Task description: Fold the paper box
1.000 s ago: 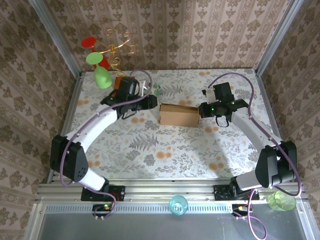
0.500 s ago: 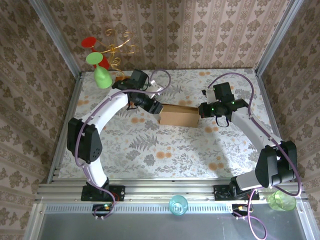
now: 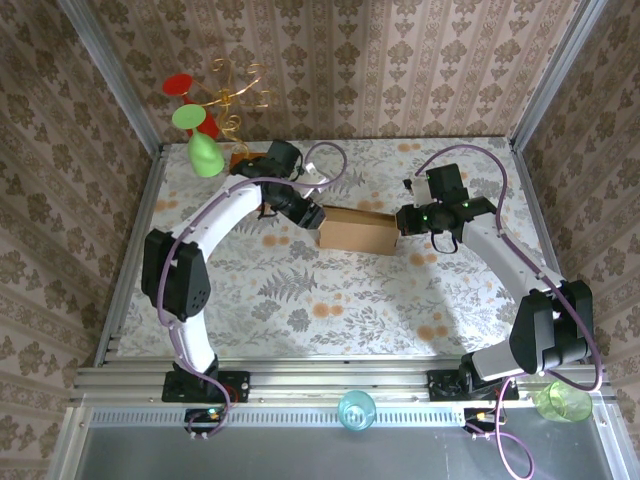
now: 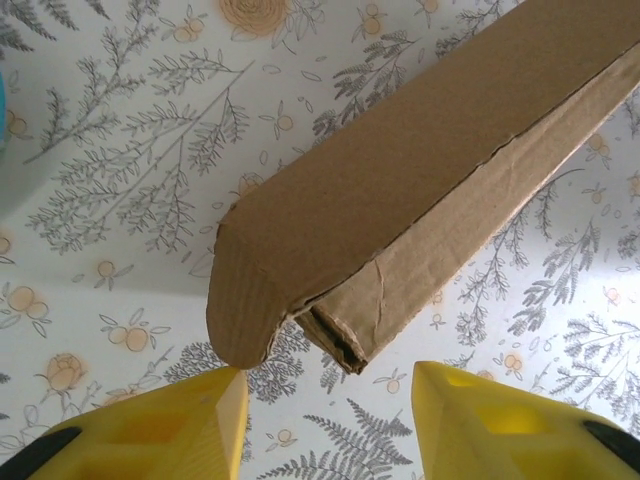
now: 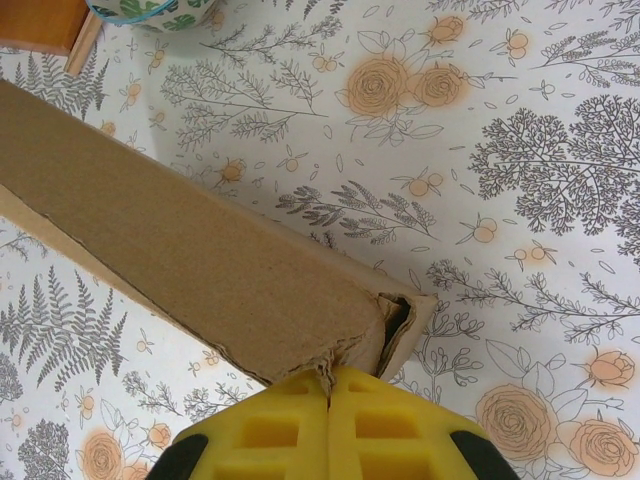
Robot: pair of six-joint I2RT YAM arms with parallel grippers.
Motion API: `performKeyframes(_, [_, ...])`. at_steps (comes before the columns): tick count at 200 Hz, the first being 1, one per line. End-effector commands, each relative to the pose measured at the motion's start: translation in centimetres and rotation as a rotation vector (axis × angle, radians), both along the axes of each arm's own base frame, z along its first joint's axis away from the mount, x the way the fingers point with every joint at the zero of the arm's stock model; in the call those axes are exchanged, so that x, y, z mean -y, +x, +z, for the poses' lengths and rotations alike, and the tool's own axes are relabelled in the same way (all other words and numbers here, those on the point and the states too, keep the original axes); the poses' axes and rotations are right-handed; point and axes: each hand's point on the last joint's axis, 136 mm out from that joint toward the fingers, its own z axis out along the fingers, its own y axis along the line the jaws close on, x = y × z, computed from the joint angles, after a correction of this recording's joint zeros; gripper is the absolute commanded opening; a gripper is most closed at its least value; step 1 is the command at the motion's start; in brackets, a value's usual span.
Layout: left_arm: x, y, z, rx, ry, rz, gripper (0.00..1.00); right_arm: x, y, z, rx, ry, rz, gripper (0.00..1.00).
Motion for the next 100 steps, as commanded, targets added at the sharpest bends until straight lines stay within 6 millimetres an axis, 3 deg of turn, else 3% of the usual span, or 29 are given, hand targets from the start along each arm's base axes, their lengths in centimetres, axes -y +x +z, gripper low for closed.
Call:
performKeyframes(1, [0.3, 1.1, 1.8, 0.064, -0.011, 0.004, 0.51, 0.0, -1.4, -1.9, -0.102, -0.011, 0.021, 0.0])
performKeyframes(64, [-1.3, 1.7, 2.2, 0.088, 0.006, -0.02, 0.56, 0.0, -1.4, -1.9, -0.102, -0.006, 0.02, 0.0])
performKeyframes(100, [-0.5, 1.5, 1.9, 0.082, -0.019, -0.096, 0.58, 0.0, -1.2, -1.8, -0.103, -0.002, 0.018, 0.0])
